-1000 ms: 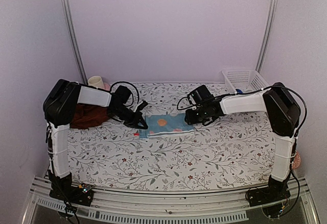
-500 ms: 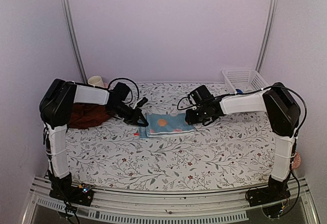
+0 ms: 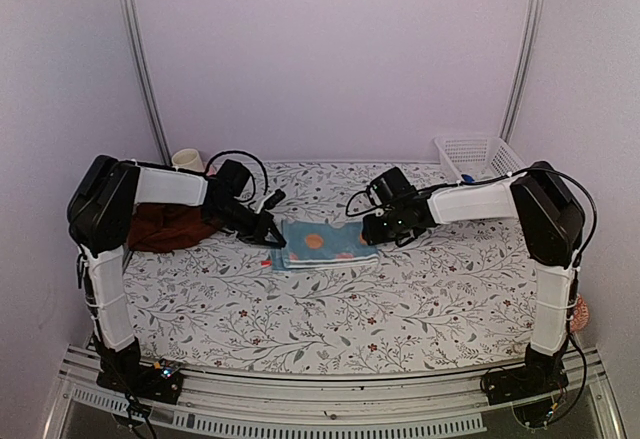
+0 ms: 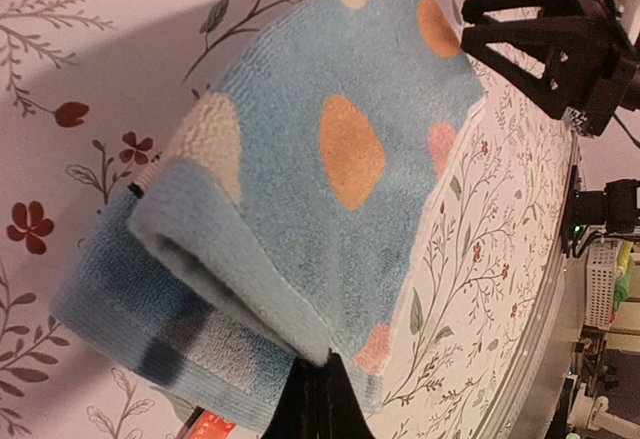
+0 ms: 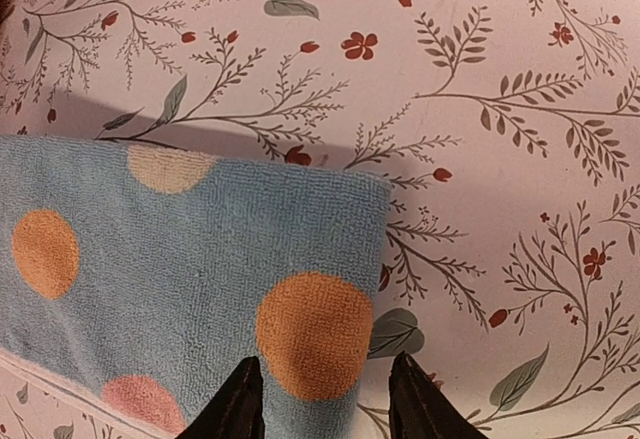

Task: Roll the towels
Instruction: Smooth out the towel at the center of the board.

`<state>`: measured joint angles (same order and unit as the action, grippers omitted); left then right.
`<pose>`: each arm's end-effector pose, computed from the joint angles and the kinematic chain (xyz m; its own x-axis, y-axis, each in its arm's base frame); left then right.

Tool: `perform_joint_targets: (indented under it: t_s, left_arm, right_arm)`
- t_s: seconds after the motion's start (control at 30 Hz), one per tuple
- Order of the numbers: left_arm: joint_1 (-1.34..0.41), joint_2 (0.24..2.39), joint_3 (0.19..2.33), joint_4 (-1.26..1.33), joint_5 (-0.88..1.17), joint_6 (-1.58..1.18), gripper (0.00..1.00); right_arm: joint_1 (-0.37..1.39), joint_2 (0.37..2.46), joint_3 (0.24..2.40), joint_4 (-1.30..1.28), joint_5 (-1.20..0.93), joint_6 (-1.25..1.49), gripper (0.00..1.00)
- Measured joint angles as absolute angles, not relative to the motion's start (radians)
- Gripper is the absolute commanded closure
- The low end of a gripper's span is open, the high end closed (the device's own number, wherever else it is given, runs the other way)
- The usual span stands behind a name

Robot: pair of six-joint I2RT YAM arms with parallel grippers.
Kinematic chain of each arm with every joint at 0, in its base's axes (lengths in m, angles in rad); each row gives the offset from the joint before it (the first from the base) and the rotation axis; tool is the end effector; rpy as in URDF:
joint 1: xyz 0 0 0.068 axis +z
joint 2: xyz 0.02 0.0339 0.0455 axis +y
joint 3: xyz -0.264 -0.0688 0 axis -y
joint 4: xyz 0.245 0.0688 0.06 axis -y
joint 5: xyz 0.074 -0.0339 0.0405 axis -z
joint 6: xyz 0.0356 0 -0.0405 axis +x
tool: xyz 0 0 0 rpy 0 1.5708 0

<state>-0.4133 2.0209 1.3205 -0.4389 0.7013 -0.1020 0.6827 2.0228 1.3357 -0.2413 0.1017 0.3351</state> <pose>0.3600 -0.1830 0.1473 -0.8839 0.3027 -0.3564 0.4664 0.6254 -0.6256 0.3346 0.2674 0.1544 -0.7775 -0.2106 -0.5925 -0.3439 0.9313 0.1203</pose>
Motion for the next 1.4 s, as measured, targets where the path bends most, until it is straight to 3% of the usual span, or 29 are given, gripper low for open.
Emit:
perform_joint_targets:
  t_s: [0.53,0.63,0.83,0.9,1.03,1.3,1.4]
  left_arm:
    - [-0.413,2.027,1.306,-0.442,0.671,-0.099,1.00]
    - [-0.413,2.034,1.306,-0.442,0.667,-0.098,0.93]
    - [-0.413,2.054,1.306,-0.443,0.665,-0.097,0.91]
    - [-0.413,2.056,1.306,-0.447,0.664,-0.094,0.81]
    - [-0.413,2.056,1.306,-0.456,0.662,-0.074,0.50]
    - [-0.400,2.054,1.340,-0.477,0.613,-0.054,0.43]
    - [-0.385,2.043,1.367,-0.471,0.588,-0.037,0.47]
  right_arm:
    - [0.683,2.063,1.362,-0.274,0.125,0.320,0.55]
    - [0.683,2.064,1.363,-0.277,0.126,0.318,0.54]
    - [0.683,2.064,1.370,-0.281,0.127,0.316,0.51]
    - [0.683,2.064,1.371,-0.282,0.128,0.316,0.48]
    - [0.683,2.064,1.386,-0.289,0.129,0.313,0.41]
    - [0.683,2.064,1.407,-0.291,0.121,0.298,0.35]
    - [0.683,2.064,1.416,-0.292,0.117,0.295,0.49]
